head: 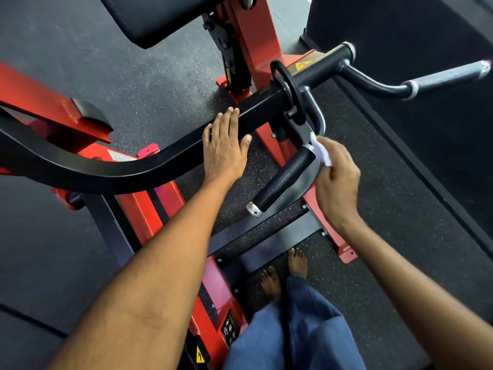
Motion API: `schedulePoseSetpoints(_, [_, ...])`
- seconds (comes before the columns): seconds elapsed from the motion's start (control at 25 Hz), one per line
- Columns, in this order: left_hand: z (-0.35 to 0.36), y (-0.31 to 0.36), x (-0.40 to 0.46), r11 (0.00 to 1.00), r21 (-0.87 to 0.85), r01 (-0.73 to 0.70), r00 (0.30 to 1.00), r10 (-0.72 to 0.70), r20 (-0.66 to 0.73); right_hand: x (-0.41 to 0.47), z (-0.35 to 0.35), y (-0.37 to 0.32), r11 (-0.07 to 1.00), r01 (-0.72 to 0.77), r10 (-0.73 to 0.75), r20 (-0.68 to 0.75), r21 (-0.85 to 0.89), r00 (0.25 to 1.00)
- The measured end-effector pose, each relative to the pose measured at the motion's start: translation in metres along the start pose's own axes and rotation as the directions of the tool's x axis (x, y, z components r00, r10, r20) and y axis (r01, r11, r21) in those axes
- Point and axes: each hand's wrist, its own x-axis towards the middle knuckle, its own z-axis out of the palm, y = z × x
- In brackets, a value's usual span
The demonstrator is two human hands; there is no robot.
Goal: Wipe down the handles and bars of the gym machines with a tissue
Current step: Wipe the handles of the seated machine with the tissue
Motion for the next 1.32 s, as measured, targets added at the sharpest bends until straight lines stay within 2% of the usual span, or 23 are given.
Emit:
schedulePoseSetpoints(0.04, [-0.001, 0.000, 0.000, 1.000, -0.005, -0.001, 1.000, 0.001, 0.006, 0.009, 0.003, 0.009, 0.968, 0.208, -0.189, 0.140, -0.140, 0.972])
schedulePoseSetpoints(0.12, [-0.003, -0.001, 0.001, 1.000, -0.018, -0.006, 1.000, 0.006, 0.021, -0.001, 0.020, 0.020, 0.806, 0.507, -0.358, 0.430, -0.305, 0.829])
schedulePoseSetpoints(0.2, [-0.004, -0.001, 0.001, 1.000, -0.020, -0.009, 1.000, 0.010, 0.025, -0.037, 0.042, 0.020, 0.686, 0.682, -0.464, 0.568, -0.255, 0.679])
schedulePoseSetpoints(0.28, [-0.005, -0.001, 0.000, 1.000, -0.012, -0.011, 1.000, 0.012, 0.024, -0.066, 0.056, 0.013, 0.594, 0.796, -0.583, 0.621, -0.115, 0.524])
schedulePoseSetpoints(0.32, [-0.005, -0.001, 0.000, 1.000, -0.011, -0.013, 1.000, 0.013, 0.026, -0.063, 0.057, 0.008, 0.571, 0.816, -0.611, 0.617, -0.092, 0.497])
schedulePoseSetpoints(0.36, [-0.005, -0.001, 0.000, 1.000, -0.011, -0.014, 1.000, 0.014, 0.028, -0.047, 0.055, 0.007, 0.600, 0.792, -0.615, 0.568, -0.114, 0.547])
schedulePoseSetpoints(0.44, [-0.005, -0.001, 0.000, 1.000, -0.011, -0.012, 0.999, 0.012, 0.029, -0.002, 0.042, 0.012, 0.776, 0.585, -0.469, 0.407, -0.234, 0.784])
schedulePoseSetpoints(0.48, [-0.005, -0.001, 0.000, 1.000, -0.013, -0.012, 0.999, 0.012, 0.031, 0.016, 0.033, 0.017, 0.826, 0.483, -0.379, 0.347, -0.292, 0.858])
schedulePoseSetpoints(0.52, [-0.005, 0.000, 0.000, 1.000, -0.018, -0.012, 0.999, 0.012, 0.033, 0.025, 0.028, 0.021, 0.829, 0.443, -0.337, 0.326, -0.341, 0.883])
schedulePoseSetpoints(0.6, [-0.006, 0.001, 0.000, 1.000, -0.017, -0.007, 0.999, 0.007, 0.033, 0.015, 0.036, 0.018, 0.777, 0.518, -0.382, 0.386, -0.358, 0.840])
schedulePoseSetpoints(0.68, [-0.008, 0.001, 0.001, 1.000, -0.021, -0.007, 0.999, 0.007, 0.036, -0.023, 0.052, 0.006, 0.745, 0.632, -0.452, 0.536, -0.212, 0.713])
schedulePoseSetpoints(0.76, [-0.008, -0.001, 0.001, 0.999, -0.037, -0.017, 0.999, 0.018, 0.040, -0.058, 0.059, 0.009, 0.736, 0.677, -0.513, 0.634, -0.022, 0.579])
schedulePoseSetpoints(0.8, [-0.008, -0.001, 0.000, 0.999, -0.040, -0.022, 0.999, 0.023, 0.035, -0.069, 0.054, 0.016, 0.761, 0.647, -0.515, 0.648, 0.044, 0.561])
schedulePoseSetpoints(0.84, [-0.007, -0.001, 0.000, 0.999, -0.038, -0.023, 0.999, 0.024, 0.034, -0.079, 0.045, 0.023, 0.823, 0.563, -0.480, 0.634, 0.084, 0.607])
schedulePoseSetpoints(0.88, [-0.007, -0.001, 0.000, 0.999, -0.031, -0.019, 0.999, 0.021, 0.038, -0.089, 0.034, 0.026, 0.906, 0.413, -0.393, 0.554, 0.095, 0.734])
schedulePoseSetpoints(0.92, [-0.006, -0.001, 0.000, 1.000, -0.023, -0.015, 0.999, 0.016, 0.044, -0.094, 0.024, 0.029, 0.981, 0.177, -0.196, 0.388, 0.084, 0.901])
schedulePoseSetpoints(0.96, [-0.006, 0.000, -0.001, 1.000, -0.014, -0.010, 0.999, 0.010, 0.047, -0.088, 0.017, 0.027, 0.989, -0.115, 0.096, 0.193, 0.092, 0.977])
schedulePoseSetpoints(1.0, [-0.005, 0.001, -0.001, 1.000, -0.010, -0.006, 0.999, 0.006, 0.047, -0.069, 0.014, 0.022, 0.908, -0.387, 0.384, 0.049, 0.163, 0.922])
schedulePoseSetpoints(1.04, [-0.006, 0.001, -0.001, 1.000, -0.010, -0.004, 0.999, 0.005, 0.048, -0.041, 0.015, 0.018, 0.768, -0.560, 0.579, 0.038, 0.310, 0.815])
schedulePoseSetpoints(1.08, [-0.007, 0.001, -0.001, 1.000, -0.015, -0.005, 0.999, 0.006, 0.050, -0.013, 0.019, 0.017, 0.631, -0.612, 0.636, 0.134, 0.477, 0.760])
schedulePoseSetpoints(1.16, [-0.008, 0.001, 0.000, 1.000, -0.022, -0.006, 0.999, 0.007, 0.053, 0.024, 0.026, 0.004, 0.441, -0.619, 0.614, 0.284, 0.650, 0.736])
schedulePoseSetpoints(1.32, [-0.008, 0.003, -0.001, 1.000, -0.017, -0.001, 0.999, 0.002, 0.052, -0.013, 0.044, -0.012, 0.268, -0.738, 0.615, 0.479, 0.620, 0.626])
